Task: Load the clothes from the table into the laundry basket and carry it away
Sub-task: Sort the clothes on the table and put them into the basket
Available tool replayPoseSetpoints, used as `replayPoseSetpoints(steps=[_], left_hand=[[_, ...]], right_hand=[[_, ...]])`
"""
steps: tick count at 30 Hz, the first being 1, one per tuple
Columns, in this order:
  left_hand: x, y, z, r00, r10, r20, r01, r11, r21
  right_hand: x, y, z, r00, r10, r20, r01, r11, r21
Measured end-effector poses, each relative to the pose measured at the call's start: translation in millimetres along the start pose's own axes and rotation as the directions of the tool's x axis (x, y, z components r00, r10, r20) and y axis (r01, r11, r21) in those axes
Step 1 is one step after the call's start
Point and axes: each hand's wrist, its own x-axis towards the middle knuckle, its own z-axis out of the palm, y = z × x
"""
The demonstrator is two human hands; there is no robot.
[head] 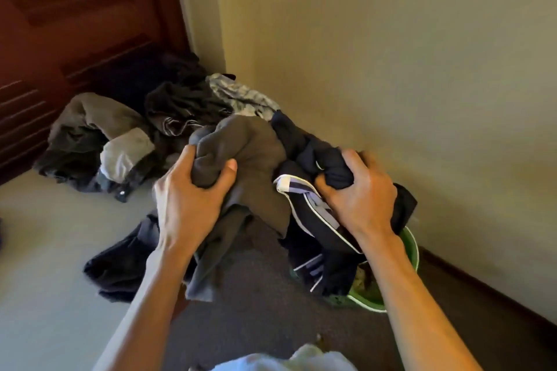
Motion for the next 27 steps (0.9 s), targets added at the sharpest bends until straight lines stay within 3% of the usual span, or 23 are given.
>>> replayPoseSetpoints(steps=[7, 14, 17, 23, 27], left_hand=[[-2, 50, 124, 0.987, 0.043, 0.153, -0.033, 0.998, -0.062], [3, 84, 183, 0.988, 0.038, 0.149, -0.02, 0.992, -0.122], [7, 99, 205, 0.978, 0.08, 0.195, -0.048, 0.985, -0.163], [15, 112, 256, 0.936, 0.144, 0.322, -0.041, 0.952, -0.305], [16, 122, 288, 0.889, 0.169, 0.426, 0.034, 0.903, -0.428]], right_hand=[[-1, 151, -22, 0.96, 0.278, 0.019, -0.278, 0.96, -0.023], [-16, 256, 19, 0.853, 0.427, 0.3, -0.414, 0.904, -0.11], [-26, 287, 44, 0.748, 0.526, 0.405, -0.526, 0.841, -0.123], [-42, 315, 59, 0.546, 0.583, 0.601, -0.671, 0.734, -0.103], [-50, 322, 59, 0.455, 0.64, 0.62, -0.763, 0.639, -0.1]])
